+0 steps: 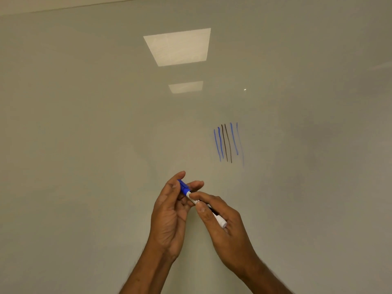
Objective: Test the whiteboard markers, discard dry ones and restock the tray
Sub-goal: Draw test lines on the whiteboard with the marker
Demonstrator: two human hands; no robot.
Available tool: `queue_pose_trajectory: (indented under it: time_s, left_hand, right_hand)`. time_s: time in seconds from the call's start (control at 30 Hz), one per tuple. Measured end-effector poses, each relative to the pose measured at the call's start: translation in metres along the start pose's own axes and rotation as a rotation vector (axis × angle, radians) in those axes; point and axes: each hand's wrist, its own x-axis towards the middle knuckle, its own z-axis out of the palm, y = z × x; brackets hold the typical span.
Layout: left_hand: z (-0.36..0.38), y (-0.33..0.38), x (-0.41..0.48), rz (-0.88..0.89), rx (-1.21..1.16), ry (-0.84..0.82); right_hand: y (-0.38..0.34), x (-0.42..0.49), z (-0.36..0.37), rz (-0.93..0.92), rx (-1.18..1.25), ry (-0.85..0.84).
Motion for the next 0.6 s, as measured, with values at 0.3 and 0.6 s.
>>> queue_pose_trajectory:
  time_s: [0.3, 0.6]
  left_hand:
    - [-0.011, -0.006, -0.014, -0.044, -0.064, 0.067]
    - [-0.037, -0.003, -0.024, -0.081, -0.083, 0.114]
  right_hand:
    - [0.013, -0.011, 0.016, 0.005, 0.024, 0.088]
    - [0.019, -0.024, 0.037, 0.081, 0.044, 0.05]
